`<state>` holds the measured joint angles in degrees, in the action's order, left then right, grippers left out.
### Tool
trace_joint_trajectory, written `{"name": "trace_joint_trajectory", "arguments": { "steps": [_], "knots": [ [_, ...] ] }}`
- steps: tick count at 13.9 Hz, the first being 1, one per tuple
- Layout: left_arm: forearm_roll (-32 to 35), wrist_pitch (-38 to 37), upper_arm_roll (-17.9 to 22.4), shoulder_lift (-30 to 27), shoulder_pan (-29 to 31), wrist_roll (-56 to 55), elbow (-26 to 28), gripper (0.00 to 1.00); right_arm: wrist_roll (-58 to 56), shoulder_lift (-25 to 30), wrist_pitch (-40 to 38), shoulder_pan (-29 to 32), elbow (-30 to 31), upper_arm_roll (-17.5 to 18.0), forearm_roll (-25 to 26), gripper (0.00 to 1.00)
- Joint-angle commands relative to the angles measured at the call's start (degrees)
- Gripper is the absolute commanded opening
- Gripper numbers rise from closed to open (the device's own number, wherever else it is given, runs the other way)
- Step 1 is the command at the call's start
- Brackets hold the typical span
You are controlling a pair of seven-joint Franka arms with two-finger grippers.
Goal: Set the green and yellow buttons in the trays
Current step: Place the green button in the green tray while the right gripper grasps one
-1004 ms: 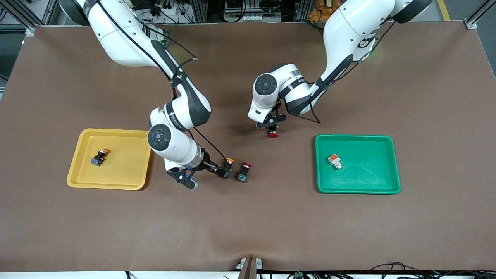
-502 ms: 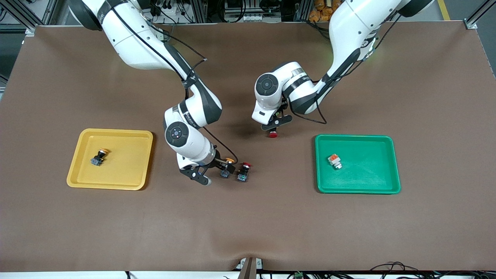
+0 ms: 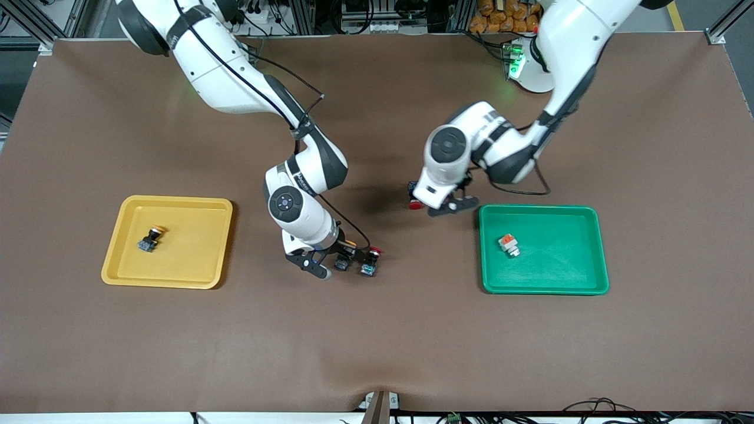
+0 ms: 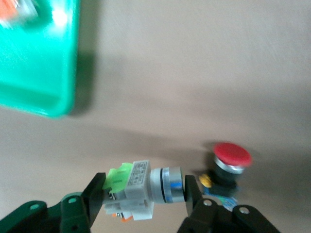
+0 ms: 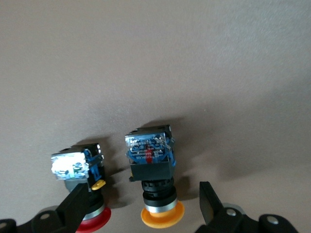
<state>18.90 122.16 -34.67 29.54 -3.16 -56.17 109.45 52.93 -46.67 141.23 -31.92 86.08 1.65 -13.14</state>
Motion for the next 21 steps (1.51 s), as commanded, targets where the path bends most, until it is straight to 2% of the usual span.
{"name": "trace_joint_trajectory", "arguments": {
  "steps": [1,4,7,8,9,10,11,15,16,17,18,19,20,21],
  "knots": [
    [1.1,-0.2,-0.7,-0.8,7.6,10.1,0.6,0.02,1.7,-1.5,0.4,-1.2,-1.2,-1.2,1.6,1.0],
    [3.1,0.4,-0.3,2.1,13.1,17.4,-2.8,0.04,1.7,-2.3,1.8,-1.7,-1.0,-1.4,3.1,1.0],
    [5.7,0.2,-0.2,2.0,16.1,21.0,-3.5,0.04,1.7,-2.3,1.8,-1.7,-1.0,-1.4,4.7,1.0],
    [6.4,0.5,0.0,2.7,17.1,22.2,-3.5,0.04,1.7,-2.3,1.8,-1.7,-1.0,-1.4,5.6,0.79],
    [9.2,1.3,0.4,4.3,18.4,22.6,-3.6,0.04,1.7,-2.3,1.8,-1.6,-1.0,-1.4,6.3,0.46],
    [13.0,2.5,0.4,5.3,19.8,22.7,-3.5,0.05,1.7,-2.3,1.8,-1.6,-1.0,-1.4,6.4,0.03],
    [15.2,2.9,0.4,6.1,21.1,22.8,-3.6,0.05,1.7,-2.3,1.8,-1.6,-1.1,-1.4,6.5,0.0],
    [15.6,4.2,0.4,7.8,22.1,23.5,-3.9,0.08,1.0,0.0,0.5,-0.3,-1.1,-1.7,6.4,0.0],
    [15.6,5.2,0.4,8.7,22.5,23.5,-4.2,0.13,0.9,1.4,-1.7,0.4,-1.2,-1.7,6.4,0.0],
    [15.6,6.0,0.4,9.4,23.4,23.6,-4.4,0.27,0.4,3.4,-4.5,1.6,-1.4,-1.7,6.3,0.0],
    [15.6,6.2,0.4,9.7,24.4,24.1,-4.7,0.49,-0.3,5.4,-7.2,3.4,-1.5,-1.6,6.0,0.0],
    [15.4,6.2,0.4,9.6,24.7,24.6,-4.9,0.87,-2.3,7.7,-10.7,5.4,-1.4,-1.3,5.7,0.0],
    [14.8,6.2,0.4,9.2,25.0,24.6,-5.0,1.0,-5.3,9.7,-14.5,7.0,-1.4,-1.2,5.5,0.0],
    [14.8,6.2,0.3,8.8,25.0,24.6,-5.0,1.0,-8.3,11.6,-18.2,8.9,-1.4,-1.2,5.4,0.0]
  ]
}}
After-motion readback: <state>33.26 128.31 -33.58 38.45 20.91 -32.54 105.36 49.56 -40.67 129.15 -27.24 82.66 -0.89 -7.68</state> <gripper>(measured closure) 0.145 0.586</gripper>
